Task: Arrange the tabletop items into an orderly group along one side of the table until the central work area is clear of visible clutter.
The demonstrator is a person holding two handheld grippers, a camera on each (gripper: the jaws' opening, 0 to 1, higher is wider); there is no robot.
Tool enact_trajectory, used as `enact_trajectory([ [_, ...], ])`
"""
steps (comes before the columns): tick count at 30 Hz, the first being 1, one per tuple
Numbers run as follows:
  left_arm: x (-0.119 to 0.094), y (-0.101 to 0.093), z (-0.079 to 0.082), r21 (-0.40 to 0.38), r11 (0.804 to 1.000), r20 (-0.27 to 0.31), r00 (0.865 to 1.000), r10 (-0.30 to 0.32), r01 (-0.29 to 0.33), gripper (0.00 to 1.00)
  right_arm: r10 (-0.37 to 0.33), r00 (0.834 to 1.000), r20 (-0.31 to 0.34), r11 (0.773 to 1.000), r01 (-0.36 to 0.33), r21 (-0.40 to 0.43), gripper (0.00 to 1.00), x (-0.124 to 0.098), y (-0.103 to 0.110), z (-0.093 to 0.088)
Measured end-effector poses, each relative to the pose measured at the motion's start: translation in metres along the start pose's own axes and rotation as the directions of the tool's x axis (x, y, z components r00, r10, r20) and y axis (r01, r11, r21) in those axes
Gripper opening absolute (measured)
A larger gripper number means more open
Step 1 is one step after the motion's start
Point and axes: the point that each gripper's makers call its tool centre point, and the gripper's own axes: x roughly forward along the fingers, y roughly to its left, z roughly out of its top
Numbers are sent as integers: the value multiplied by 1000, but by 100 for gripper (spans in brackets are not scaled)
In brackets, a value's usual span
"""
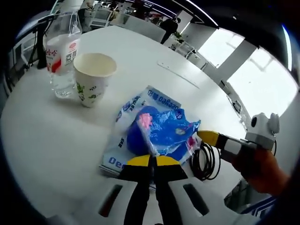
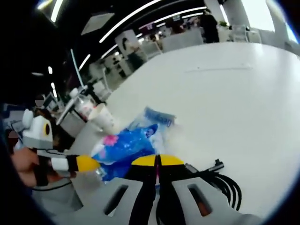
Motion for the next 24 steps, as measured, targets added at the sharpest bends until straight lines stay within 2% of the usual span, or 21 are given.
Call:
enact_trajectory([
  [6, 2, -7, -3, 14, 1000, -6, 1000, -19, 19, 0, -14, 1000, 9, 1000, 14, 13, 0, -16, -5, -9],
  [13, 3, -14, -5, 20, 999, -8, 999, -38, 38, 0, -32, 999, 14, 999, 31, 31, 0, -25, -9, -16],
  [24, 3, -28, -5, 61, 995, -14, 997, -75, 75, 0, -53, 998, 38, 997, 51, 61, 0, -35, -18, -14],
])
